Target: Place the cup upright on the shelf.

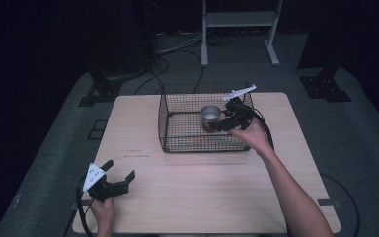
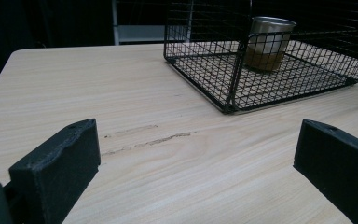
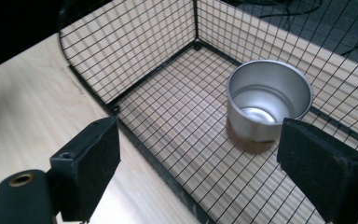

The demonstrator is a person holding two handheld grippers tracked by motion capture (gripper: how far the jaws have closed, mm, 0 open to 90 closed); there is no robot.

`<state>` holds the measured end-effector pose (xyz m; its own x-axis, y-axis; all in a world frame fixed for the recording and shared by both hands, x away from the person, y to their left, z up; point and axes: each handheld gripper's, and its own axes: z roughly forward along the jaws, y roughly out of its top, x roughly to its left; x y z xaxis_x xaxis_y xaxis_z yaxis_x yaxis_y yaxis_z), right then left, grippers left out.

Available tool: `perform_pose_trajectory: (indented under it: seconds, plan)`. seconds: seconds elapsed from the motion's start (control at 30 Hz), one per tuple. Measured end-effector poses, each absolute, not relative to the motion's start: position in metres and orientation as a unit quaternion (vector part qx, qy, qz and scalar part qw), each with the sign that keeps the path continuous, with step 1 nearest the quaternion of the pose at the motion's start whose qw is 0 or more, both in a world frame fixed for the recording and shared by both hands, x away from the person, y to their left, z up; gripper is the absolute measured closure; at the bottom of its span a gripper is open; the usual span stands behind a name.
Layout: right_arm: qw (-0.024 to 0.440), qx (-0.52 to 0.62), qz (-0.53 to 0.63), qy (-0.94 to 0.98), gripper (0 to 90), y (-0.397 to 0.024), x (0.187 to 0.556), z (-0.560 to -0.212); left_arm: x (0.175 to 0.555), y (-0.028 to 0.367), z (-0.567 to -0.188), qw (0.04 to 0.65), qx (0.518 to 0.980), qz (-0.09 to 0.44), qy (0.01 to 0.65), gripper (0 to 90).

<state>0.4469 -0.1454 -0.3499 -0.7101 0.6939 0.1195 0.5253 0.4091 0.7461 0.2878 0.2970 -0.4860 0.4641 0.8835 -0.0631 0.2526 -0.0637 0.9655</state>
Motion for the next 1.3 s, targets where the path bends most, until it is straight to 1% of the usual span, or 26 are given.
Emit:
perform_pose_trajectory:
  seconds: [0.23,0.47,0.7,0.77,0.97,1.1,1.3]
  plan:
    - [0.112,0.357,0.415,0.83,12.5,-0.157,0.427,-0.35,0.288,0.296,-0.486,0.534,0.669,0.295,0.425,0.0]
    - [0.105,0.346,0.428,0.828,12.6,-0.167,0.41,-0.351,0.288,0.296,-0.486,0.533,0.669,0.295,0.426,0.0]
    - [0.118,0.336,0.431,0.829,12.8,-0.176,0.392,-0.352,0.289,0.295,-0.486,0.532,0.67,0.295,0.424,0.0]
    - [0.115,0.334,0.431,0.83,12.8,-0.178,0.387,-0.353,0.288,0.295,-0.486,0.532,0.67,0.297,0.424,0.0]
    - [0.123,0.333,0.423,0.834,12.7,-0.184,0.376,-0.364,0.288,0.295,-0.486,0.534,0.668,0.295,0.426,0.0]
    - [0.115,0.34,0.421,0.833,12.7,-0.19,0.369,-0.371,0.288,0.295,-0.486,0.534,0.668,0.295,0.427,0.0]
    - [0.114,0.336,0.427,0.832,12.7,-0.197,0.36,-0.374,0.288,0.296,-0.486,0.532,0.669,0.295,0.426,0.0]
